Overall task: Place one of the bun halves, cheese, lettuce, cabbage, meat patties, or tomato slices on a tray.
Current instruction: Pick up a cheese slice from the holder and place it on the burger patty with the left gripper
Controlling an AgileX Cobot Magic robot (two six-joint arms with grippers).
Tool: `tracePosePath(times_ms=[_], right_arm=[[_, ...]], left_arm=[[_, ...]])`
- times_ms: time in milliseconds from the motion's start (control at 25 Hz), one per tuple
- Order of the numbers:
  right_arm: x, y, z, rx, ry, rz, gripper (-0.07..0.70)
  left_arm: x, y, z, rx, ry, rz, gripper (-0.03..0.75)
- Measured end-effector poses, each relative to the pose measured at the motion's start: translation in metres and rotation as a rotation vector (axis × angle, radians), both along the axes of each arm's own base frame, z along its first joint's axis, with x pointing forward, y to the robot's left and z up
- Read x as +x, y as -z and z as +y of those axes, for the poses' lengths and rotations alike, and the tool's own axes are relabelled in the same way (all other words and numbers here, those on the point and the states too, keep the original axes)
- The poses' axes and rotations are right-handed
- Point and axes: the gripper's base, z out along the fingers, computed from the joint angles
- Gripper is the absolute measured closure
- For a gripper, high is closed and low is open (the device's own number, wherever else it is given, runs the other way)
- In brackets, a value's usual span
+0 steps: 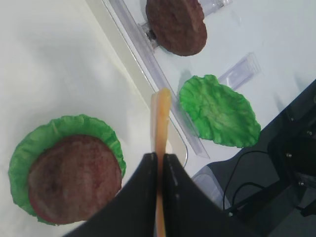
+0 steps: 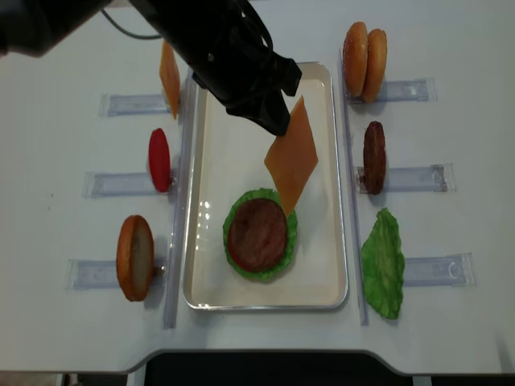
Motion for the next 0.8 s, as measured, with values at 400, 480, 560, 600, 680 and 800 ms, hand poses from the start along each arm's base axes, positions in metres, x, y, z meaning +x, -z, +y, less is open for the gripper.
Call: tracePosePath(times_ms=[400, 480, 560, 600, 680, 800], right_arm=[[0.0, 0.0, 0.0, 0.001, -0.001, 0.0, 0.145], [0.0, 0.0, 0.0, 0.001, -0.001, 0.0, 0.146], [0.0, 0.0, 0.0, 0.002, -0.001, 0.0, 0.15], [0.0, 0.0, 0.0, 0.003, -0.002, 0.0, 0.15], [0.0, 0.0, 0.001, 0.006, -0.004, 0.0, 0.153], [0.0, 0.0, 0.001, 0.007, -0.005, 0.0, 0.153]], left_arm=[[-0.032, 0.027, 0.016, -0.099, -0.042, 0.015, 0.705], [-0.036, 0.037, 0.017, -0.116, -0.043, 0.025, 0.705], [-0.039, 0.048, 0.018, -0.123, -0.043, 0.037, 0.705], [-0.04, 0.052, 0.019, -0.123, -0.045, 0.039, 0.705], [-0.043, 0.059, 0.021, -0.116, -0.047, 0.042, 0.705], [-0.046, 0.067, 0.023, -0.114, -0.048, 0.044, 0.705]])
